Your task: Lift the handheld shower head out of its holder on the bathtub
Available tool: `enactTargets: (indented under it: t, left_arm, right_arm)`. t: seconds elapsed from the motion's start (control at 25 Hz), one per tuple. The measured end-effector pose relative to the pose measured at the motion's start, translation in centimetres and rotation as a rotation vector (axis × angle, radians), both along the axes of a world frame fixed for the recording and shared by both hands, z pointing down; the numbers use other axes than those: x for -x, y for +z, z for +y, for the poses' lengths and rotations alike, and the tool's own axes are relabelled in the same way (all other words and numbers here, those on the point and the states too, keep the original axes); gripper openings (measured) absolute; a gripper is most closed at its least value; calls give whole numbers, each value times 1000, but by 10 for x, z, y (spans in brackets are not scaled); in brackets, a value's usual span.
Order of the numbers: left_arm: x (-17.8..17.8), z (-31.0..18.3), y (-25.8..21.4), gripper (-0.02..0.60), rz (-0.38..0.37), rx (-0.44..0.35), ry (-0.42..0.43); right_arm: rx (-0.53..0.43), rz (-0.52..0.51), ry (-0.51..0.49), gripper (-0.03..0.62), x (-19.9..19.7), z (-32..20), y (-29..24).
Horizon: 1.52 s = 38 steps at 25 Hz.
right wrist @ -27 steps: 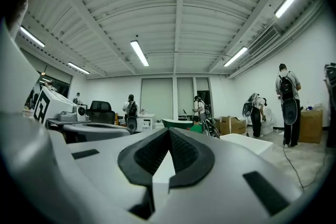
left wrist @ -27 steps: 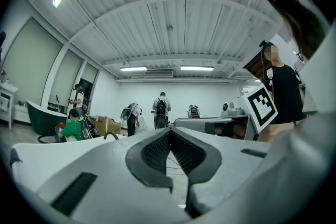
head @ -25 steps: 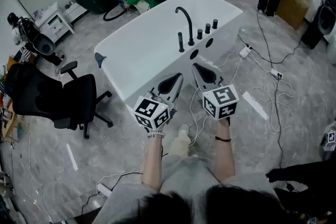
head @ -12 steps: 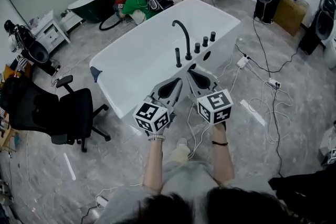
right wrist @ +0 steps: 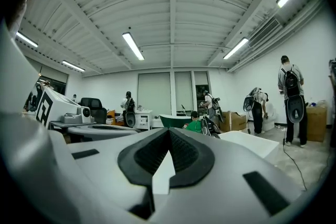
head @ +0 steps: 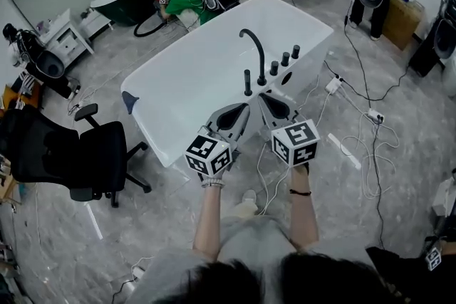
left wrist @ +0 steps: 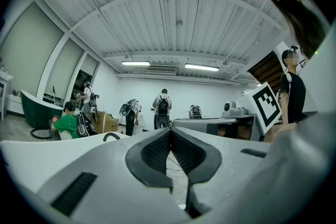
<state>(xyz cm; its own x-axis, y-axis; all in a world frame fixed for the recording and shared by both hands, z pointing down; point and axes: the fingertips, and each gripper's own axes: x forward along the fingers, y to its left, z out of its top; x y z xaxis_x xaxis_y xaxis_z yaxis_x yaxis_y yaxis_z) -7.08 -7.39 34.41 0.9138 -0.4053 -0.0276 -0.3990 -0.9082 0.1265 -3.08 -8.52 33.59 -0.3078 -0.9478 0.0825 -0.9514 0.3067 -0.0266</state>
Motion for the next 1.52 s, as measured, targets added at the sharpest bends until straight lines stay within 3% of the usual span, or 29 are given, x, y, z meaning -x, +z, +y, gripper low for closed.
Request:
enactTargets:
  t: [0.4, 0.8, 1.52]
  left_arm:
    - [-3, -62, 10, 5, -19, 15, 48]
    - [-22, -92, 24, 5, -17, 43, 62]
    - [-72, -135, 60, 5, -37, 141, -133]
  right_arm:
    - [12, -5, 38, 0, -5, -62, 7]
    - [40, 0, 57, 0, -28, -88, 23]
    - [145, 24, -169, 0, -69, -143, 61]
